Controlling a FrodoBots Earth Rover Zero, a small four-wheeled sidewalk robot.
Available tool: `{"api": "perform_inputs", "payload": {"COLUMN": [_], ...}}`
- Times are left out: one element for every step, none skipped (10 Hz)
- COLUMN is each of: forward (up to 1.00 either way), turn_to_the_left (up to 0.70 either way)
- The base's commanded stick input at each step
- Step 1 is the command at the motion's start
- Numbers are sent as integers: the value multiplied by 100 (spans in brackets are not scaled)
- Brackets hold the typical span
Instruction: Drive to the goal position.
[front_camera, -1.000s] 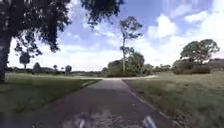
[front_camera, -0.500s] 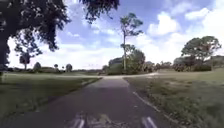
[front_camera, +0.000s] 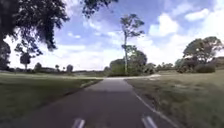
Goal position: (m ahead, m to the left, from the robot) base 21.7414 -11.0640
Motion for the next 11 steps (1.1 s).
{"api": "perform_inputs", "payload": {"forward": [69, 69, 69, 69, 69, 69, 69, 69, 69, 69, 69], "turn_to_the_left": [4, 19, 33, 31, 29, 27, 3, 3, 8, 18, 33]}}
